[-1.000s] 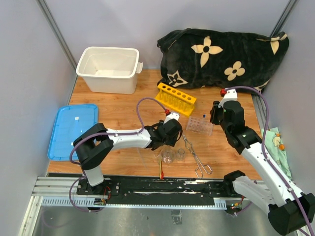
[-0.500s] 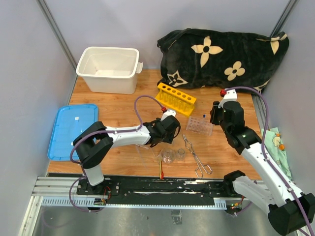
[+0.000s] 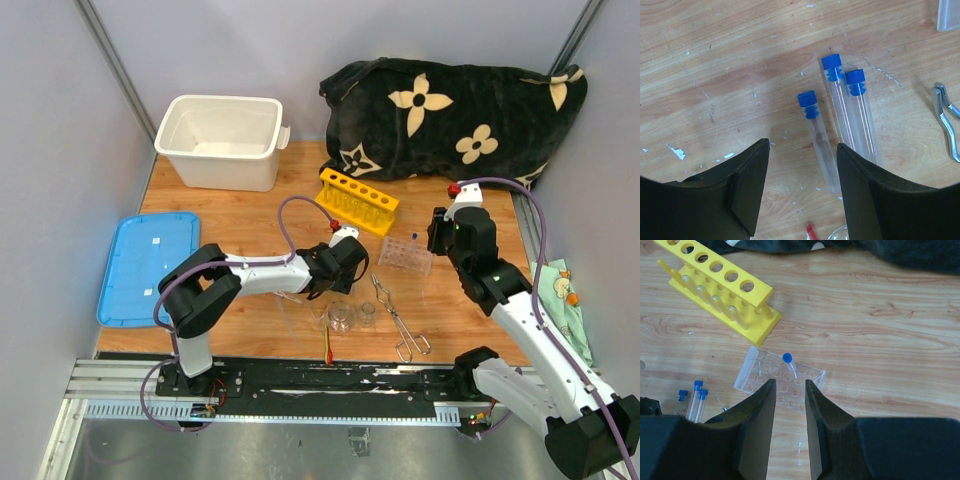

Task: Organize the chemistry lab equipment
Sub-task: Pick up the test tube at the center of the board.

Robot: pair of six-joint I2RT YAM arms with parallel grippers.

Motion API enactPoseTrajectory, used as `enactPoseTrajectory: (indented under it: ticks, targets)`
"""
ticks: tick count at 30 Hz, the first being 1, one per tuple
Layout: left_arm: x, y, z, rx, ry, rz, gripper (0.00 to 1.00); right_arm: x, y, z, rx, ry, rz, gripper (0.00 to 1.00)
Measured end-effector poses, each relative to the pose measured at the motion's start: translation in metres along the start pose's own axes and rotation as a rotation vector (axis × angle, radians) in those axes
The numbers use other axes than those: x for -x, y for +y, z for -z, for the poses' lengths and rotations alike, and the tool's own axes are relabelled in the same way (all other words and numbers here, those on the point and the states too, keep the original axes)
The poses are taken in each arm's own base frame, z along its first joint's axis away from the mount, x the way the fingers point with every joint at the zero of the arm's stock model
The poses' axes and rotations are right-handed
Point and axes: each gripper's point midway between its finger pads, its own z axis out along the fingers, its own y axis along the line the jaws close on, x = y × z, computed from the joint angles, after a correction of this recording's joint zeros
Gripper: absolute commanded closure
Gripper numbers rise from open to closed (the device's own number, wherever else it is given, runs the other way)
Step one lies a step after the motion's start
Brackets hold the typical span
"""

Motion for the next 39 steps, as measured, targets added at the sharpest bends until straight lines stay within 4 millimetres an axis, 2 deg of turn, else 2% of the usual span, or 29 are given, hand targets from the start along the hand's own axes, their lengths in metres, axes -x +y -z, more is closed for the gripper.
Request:
enactPoseTrajectory:
  ticks: [4, 15, 22, 27, 32, 35, 39]
  targets:
    - [-0.003, 0.0, -0.003, 0.001, 0.012, -0.002, 0.44, 0.0, 0.0, 0.0, 0.0, 0.0, 0.0, 0.69]
    - [-0.004, -0.005, -0.004, -0.021, 0.025, 0.004, 0.77, 0.0, 0.0, 0.0, 0.001, 0.001, 0.0, 0.7]
    - [0.0, -0.005, 0.001, -0.029, 0.016, -0.006, 0.92, -0.003, 0.004, -0.002, 0.02, 0.014, 0.002, 0.69]
    - [0.024, -0.008, 0.021, -0.07, -0.053, 0.002, 0.95, -0.008, 0.012, -0.003, 0.062, 0.038, 0.0, 0.68]
    - [0.059, -0.011, 0.054, -0.138, -0.177, 0.025, 0.95, -0.008, 0.028, -0.001, 0.146, 0.064, -0.013, 0.66]
    - [0.071, -0.009, 0.076, -0.193, -0.252, 0.037, 0.94, 0.002, 0.048, 0.003, 0.246, 0.07, -0.039, 0.63]
    - [0.07, -0.004, 0.104, -0.276, -0.336, 0.037, 0.93, 0.018, 0.083, 0.011, 0.423, 0.093, -0.093, 0.63]
